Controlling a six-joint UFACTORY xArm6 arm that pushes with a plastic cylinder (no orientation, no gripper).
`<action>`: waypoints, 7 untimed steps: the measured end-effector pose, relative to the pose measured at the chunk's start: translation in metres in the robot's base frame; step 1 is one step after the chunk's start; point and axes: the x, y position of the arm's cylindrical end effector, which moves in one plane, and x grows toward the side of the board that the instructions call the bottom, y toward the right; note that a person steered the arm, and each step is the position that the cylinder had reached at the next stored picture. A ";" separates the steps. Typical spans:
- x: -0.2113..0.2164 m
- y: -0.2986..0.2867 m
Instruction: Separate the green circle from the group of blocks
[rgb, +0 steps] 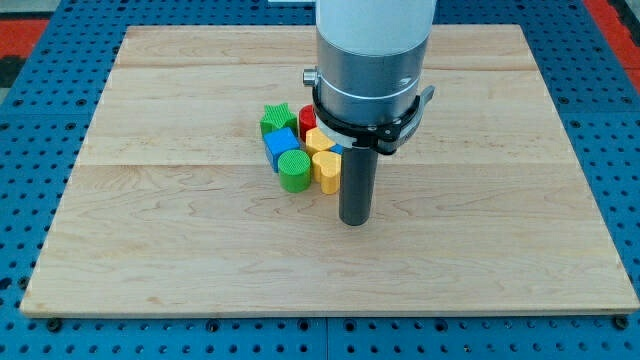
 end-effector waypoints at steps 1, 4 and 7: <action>0.000 0.001; 0.009 -0.057; -0.032 -0.026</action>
